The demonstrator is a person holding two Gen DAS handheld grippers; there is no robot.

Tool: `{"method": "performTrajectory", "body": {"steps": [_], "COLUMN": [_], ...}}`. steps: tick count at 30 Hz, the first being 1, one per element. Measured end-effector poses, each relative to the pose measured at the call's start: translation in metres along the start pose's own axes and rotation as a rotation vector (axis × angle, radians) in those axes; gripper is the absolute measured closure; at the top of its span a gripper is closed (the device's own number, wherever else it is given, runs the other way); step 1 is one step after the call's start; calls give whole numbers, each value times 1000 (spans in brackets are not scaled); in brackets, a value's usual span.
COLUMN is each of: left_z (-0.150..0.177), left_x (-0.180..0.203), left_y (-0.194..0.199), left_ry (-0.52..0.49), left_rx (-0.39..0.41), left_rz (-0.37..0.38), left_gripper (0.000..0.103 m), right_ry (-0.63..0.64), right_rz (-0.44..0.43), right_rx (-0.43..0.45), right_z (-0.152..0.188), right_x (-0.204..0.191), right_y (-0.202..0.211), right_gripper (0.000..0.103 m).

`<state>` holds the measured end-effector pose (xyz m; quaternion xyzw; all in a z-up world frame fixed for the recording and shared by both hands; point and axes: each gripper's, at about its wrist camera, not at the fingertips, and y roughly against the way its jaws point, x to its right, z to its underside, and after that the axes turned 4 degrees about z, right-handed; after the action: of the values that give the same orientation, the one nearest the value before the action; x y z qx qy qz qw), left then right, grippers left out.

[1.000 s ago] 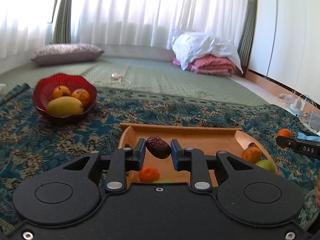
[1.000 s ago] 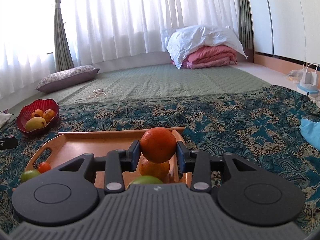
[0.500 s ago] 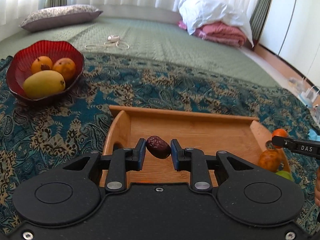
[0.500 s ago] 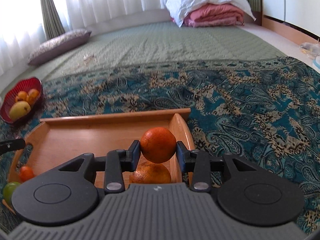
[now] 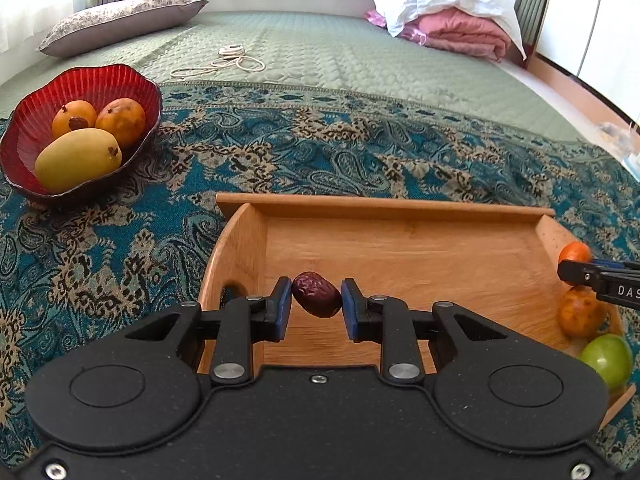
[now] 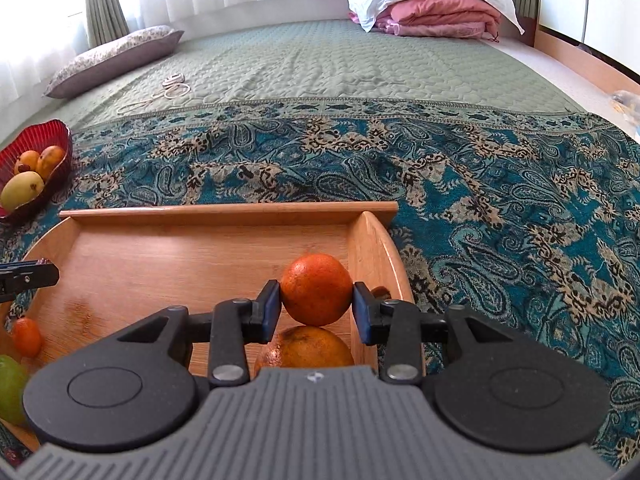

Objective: Organize fruits
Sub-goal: 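Lift the tangerine and date and carry both over the wooden tray, then lower the tangerine and date onto the tray and open both tools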

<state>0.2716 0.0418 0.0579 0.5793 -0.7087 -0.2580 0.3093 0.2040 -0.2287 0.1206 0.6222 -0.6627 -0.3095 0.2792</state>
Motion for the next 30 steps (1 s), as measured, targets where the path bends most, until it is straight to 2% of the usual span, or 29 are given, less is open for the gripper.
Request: {"method": "performTrajectory", "body": {"steps": [30], "left_z": [8], "left_x": [-5], "left_y": [-18], "left_ry": [4], "left_rx": [-37], "left_rz": [-22], "left_gripper": [78], "right_ry": [13], "right_rz": [6], "right_rx": [-34], "right_z": [6], "right_x": [-6], "right_y": [-13], "right_gripper": [60]}}
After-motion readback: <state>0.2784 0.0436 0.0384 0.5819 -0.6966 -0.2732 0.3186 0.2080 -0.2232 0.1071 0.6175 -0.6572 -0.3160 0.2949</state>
